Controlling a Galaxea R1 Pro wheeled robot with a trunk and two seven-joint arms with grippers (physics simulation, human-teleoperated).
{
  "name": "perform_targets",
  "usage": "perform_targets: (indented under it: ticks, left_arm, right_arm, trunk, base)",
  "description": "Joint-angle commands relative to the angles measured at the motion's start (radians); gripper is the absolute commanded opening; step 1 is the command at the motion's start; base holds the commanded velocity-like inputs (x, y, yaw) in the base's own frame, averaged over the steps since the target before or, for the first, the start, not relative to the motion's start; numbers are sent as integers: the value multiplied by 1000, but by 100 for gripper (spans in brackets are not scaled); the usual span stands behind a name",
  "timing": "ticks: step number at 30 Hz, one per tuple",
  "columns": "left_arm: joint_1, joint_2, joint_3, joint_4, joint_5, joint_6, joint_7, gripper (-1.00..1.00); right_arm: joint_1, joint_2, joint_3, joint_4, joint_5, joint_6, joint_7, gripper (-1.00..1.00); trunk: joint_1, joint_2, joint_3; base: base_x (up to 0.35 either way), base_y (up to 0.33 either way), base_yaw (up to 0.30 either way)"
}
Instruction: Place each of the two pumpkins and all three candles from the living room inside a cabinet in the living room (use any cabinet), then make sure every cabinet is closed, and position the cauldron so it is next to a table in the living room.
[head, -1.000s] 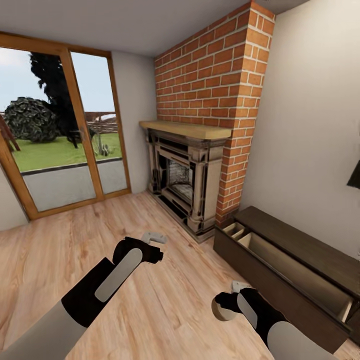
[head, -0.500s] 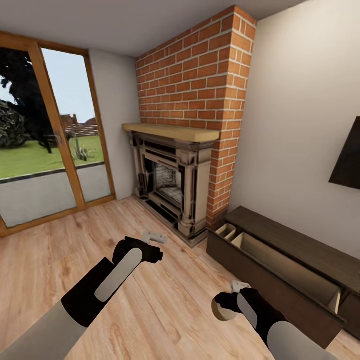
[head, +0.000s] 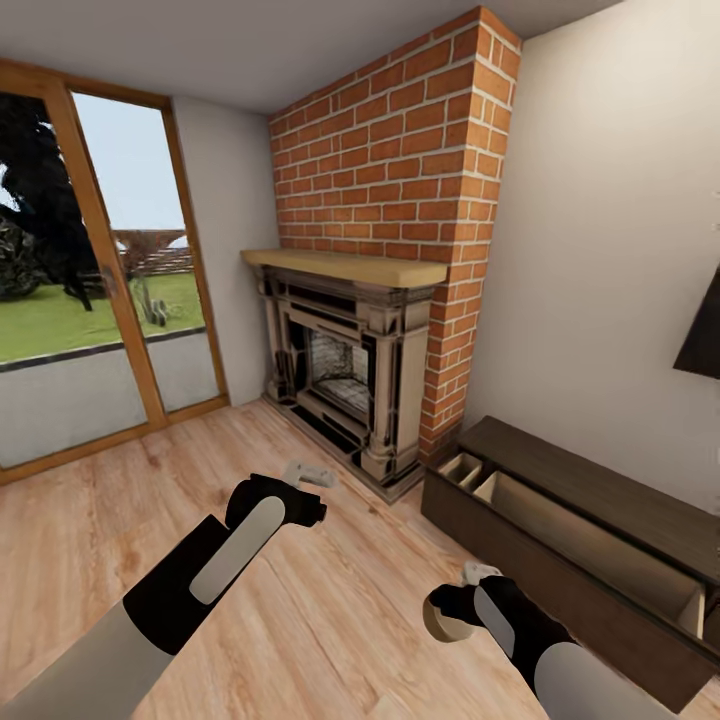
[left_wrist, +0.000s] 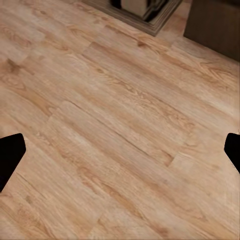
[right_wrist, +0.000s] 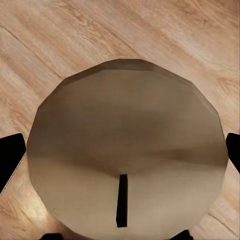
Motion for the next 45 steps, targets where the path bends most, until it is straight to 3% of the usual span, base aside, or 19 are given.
perform_targets:
  ticks: [1, 20, 45]
  left_arm:
    - [-1, 1, -2, -1, 8, 2, 11, 100]
    - [-1, 0, -13, -1, 9, 2, 12, 100]
    - [-1, 1, -13, -1, 9, 2, 13, 100]
  right_arm:
    - [-1, -1, 7, -1, -7, 4, -5, -100]
    - [-1, -3, 6, -1, -7, 4, 7, -100]
    - [-1, -4, 4, -1, -7, 4, 7, -100]
  trunk:
    - [1, -2, -1]
    - [1, -2, 20]
    - [1, -2, 48]
  base:
    - [235, -96, -183]
    - [234, -174, -201]
    - [227, 202, -225]
